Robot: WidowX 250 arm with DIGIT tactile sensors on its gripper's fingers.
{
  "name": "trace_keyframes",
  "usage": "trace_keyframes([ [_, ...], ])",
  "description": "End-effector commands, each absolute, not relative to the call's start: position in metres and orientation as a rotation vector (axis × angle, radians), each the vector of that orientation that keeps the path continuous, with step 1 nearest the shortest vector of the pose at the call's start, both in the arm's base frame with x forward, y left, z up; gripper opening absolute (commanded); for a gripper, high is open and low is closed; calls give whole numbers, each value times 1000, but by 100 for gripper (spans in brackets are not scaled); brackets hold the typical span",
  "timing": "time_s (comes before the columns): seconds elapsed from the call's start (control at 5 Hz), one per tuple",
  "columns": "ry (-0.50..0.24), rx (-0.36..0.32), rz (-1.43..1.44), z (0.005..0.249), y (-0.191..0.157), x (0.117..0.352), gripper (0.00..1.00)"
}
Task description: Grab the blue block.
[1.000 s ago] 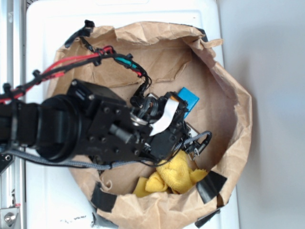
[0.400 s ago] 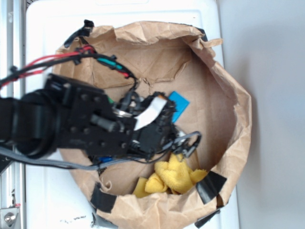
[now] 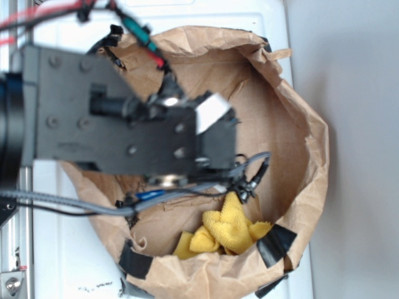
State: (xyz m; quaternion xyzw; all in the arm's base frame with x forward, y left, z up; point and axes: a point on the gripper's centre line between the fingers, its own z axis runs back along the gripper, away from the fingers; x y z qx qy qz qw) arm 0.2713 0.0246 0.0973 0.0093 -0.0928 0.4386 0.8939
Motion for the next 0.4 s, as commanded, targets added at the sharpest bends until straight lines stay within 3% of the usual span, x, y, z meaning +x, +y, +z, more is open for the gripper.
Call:
trace_keyframes([
  [0.0,-240,15,890,150,36,273,0],
  [0.2,-367,3,818,149,30,267,4],
])
